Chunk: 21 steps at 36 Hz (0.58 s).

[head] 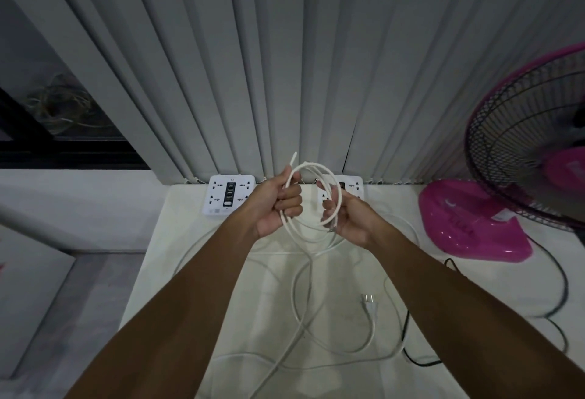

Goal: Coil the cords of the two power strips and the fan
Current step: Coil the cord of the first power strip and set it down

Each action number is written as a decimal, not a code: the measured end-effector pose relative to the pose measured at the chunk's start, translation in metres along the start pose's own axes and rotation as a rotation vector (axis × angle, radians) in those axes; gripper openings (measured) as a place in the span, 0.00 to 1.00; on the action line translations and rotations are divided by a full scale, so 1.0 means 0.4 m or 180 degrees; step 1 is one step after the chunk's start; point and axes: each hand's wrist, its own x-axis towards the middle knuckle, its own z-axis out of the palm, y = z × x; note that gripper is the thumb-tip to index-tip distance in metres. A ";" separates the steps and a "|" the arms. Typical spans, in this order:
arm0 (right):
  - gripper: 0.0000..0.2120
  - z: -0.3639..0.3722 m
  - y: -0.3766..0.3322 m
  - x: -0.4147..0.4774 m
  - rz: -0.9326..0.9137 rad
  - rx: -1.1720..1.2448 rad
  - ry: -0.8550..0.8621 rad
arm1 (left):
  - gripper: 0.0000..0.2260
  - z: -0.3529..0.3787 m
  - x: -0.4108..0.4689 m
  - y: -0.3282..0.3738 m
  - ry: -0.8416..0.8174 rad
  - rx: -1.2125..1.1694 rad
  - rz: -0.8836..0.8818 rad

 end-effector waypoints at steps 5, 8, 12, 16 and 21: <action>0.19 0.004 0.029 0.004 -0.0138 -0.0173 0.0048 | 0.16 -0.001 0.009 0.015 0.0204 0.0049 0.0138; 0.27 0.000 0.059 -0.008 0.0126 -0.0563 -0.0136 | 0.16 0.004 0.017 0.026 0.0376 -0.0090 0.0302; 0.29 -0.008 0.125 -0.040 0.0695 -0.1355 -0.0748 | 0.17 0.011 0.033 0.046 0.0587 -0.0276 0.0556; 0.10 -0.011 0.202 -0.065 0.0841 -0.2649 -0.1022 | 0.19 0.017 0.044 0.073 0.0679 -0.0527 0.0737; 0.12 -0.061 0.263 -0.080 0.1194 -0.2894 -0.1092 | 0.20 0.021 0.046 0.135 0.0579 -0.0761 0.0962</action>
